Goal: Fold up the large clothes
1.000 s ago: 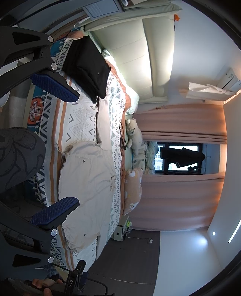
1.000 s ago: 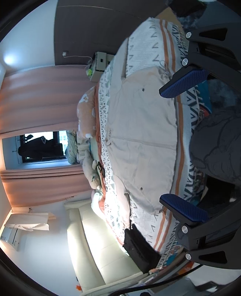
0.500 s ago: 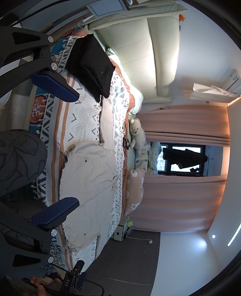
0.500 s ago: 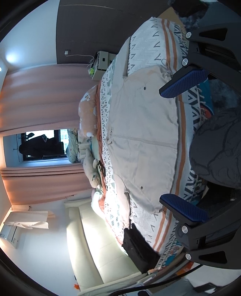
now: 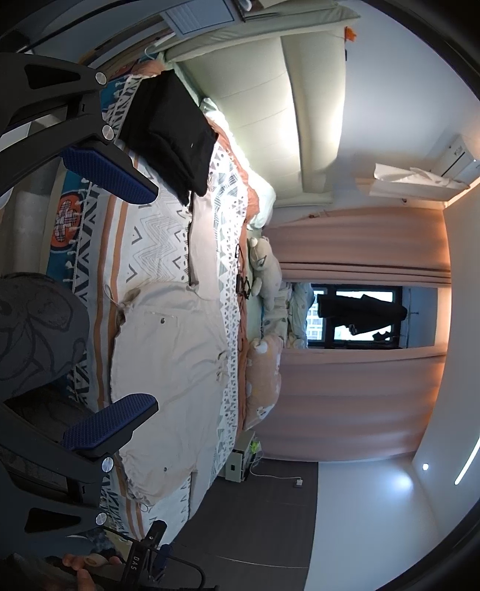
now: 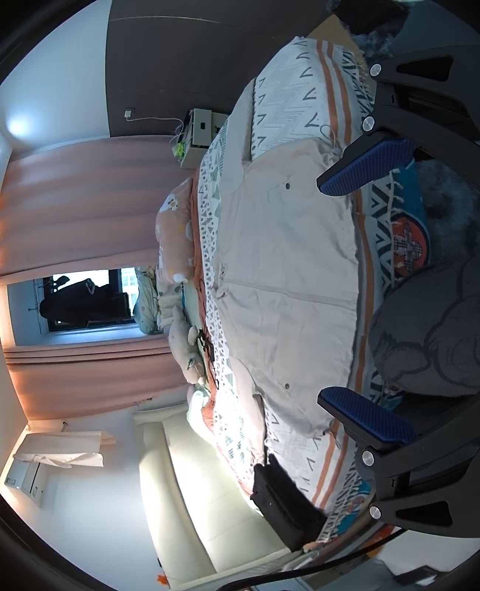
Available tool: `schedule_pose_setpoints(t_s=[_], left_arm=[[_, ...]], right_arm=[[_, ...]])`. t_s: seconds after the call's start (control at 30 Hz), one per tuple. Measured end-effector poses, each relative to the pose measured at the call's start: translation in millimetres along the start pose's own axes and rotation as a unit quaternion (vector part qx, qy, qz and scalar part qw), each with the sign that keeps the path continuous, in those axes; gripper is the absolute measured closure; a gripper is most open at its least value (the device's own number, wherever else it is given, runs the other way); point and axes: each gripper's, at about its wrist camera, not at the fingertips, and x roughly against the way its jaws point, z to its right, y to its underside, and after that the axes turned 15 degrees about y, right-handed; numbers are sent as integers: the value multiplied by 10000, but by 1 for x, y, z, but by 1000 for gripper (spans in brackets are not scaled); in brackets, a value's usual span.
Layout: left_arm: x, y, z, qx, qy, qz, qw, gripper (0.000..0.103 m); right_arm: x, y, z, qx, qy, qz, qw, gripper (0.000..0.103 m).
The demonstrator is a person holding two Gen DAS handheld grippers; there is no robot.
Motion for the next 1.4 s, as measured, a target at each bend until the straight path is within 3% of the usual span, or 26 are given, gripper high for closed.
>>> schedule_pose_setpoints(t_s=[0.43,0.77,1.07,1.4], left_arm=[[-4,-1,8,-202,29,-127,9997,1],[-17,-1,-6,-37,17,-164,9999,1],[-50,-17,-37,310,-26,-209,9993,1],[-103,-39,-76,490,-381,-273,9977,1]], right_arm=[[-6,2,3,-110,-18,28,9999,0],[-18,-3,-9,-8,-35,-15,10000,0],[-57,-34,-35,85,-252,-82,9996,0],[-121,-76,-71,167,-390,-96,9991,0]])
